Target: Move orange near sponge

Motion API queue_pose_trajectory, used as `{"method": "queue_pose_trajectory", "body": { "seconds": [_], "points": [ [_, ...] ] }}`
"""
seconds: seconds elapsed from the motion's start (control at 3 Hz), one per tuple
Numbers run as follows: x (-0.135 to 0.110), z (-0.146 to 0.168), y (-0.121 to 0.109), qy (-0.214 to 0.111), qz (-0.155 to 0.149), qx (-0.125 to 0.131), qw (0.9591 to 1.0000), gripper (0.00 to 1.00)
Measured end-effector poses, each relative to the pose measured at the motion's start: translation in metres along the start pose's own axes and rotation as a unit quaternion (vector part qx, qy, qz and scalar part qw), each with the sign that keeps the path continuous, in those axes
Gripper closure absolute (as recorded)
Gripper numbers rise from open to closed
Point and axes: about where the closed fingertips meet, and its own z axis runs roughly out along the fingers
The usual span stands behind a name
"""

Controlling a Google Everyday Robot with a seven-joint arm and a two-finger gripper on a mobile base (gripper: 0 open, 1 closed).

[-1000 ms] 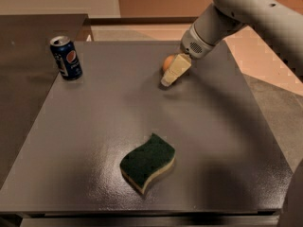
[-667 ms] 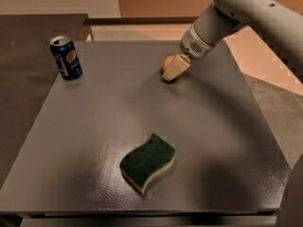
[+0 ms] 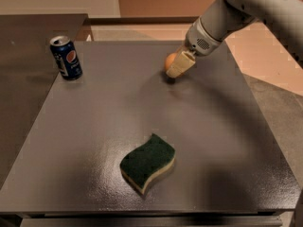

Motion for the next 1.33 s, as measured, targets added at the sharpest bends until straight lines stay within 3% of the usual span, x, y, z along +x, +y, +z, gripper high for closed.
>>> {"method": "queue_pose_trajectory", "body": {
  "seconds": [0.33, 1.33],
  "points": [
    [0.004, -0.020, 0.020, -0.002, -0.038, -0.018, 0.9991, 1.00],
    [0.045, -0.055, 0.102, 0.003, -0.072, -0.096, 0.9928, 1.00]
  ]
}}
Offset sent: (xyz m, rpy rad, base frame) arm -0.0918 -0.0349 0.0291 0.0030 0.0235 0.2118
